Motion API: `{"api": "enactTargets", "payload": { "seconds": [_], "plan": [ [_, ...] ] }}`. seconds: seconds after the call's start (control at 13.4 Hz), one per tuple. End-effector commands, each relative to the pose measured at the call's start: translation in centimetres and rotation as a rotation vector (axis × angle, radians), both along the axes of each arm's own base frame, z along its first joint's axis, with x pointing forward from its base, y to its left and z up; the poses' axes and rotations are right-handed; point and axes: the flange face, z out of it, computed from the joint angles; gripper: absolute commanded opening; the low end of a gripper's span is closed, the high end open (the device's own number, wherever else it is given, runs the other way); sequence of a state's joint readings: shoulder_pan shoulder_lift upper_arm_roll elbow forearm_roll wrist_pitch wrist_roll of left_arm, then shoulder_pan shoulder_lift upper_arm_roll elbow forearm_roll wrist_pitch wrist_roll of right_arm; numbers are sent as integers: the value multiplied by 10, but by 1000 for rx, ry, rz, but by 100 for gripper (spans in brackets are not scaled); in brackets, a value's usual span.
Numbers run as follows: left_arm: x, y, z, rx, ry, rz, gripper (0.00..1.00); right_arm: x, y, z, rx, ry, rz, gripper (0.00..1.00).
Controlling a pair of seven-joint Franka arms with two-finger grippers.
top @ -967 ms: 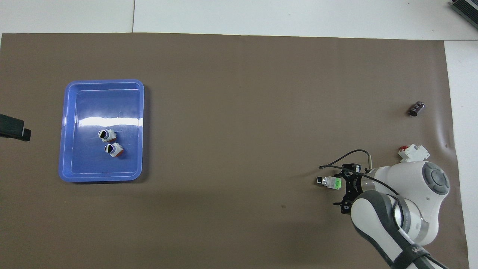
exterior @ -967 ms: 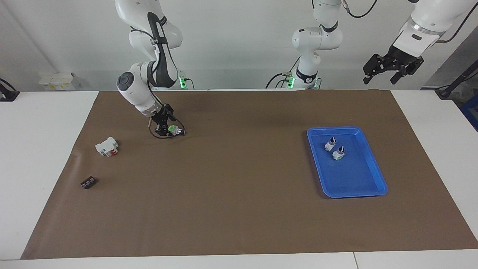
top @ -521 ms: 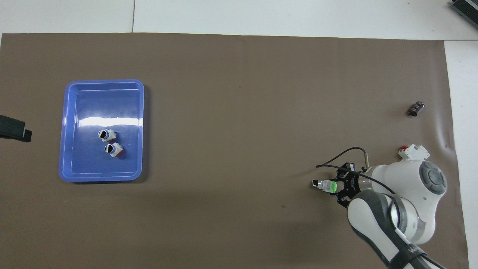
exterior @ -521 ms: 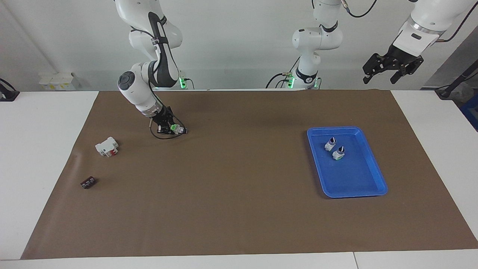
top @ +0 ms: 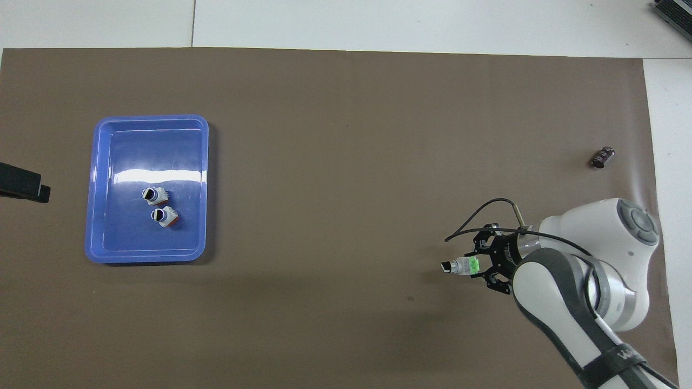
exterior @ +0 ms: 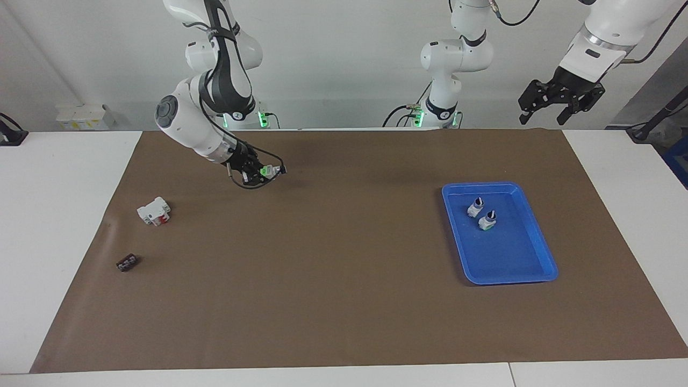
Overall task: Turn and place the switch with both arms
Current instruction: 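Lift the switch with the right gripper while the left gripper approaches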
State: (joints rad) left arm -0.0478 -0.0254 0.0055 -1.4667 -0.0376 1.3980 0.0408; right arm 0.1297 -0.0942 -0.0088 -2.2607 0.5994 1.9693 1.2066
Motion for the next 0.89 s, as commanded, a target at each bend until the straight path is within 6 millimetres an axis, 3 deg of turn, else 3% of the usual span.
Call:
{"api": "enactTargets", "payload": {
  "seconds": [0.0, 0.22, 0.45, 0.6, 0.67, 0.82],
  "plan": [
    [-11, -22, -4, -53, -9, -18, 92, 28, 22, 46, 162, -3, 28, 0],
    [-19, -53, -11, -177, 7, 44, 90, 29, 49, 76, 342, 20, 14, 0],
    [-30, -96, -22, -303, 34, 148, 90, 31, 102, 109, 450, 55, -26, 0],
    [-38, -135, -25, -356, 56, 261, 90, 37, 139, 123, 450, 66, -57, 0],
    [-42, -145, -24, -397, 88, 309, 90, 35, 163, 132, 448, 60, -52, 0],
    [-53, -174, -19, -457, 173, 442, 90, 30, 193, 135, 441, 36, -54, 0]
  ]
}}
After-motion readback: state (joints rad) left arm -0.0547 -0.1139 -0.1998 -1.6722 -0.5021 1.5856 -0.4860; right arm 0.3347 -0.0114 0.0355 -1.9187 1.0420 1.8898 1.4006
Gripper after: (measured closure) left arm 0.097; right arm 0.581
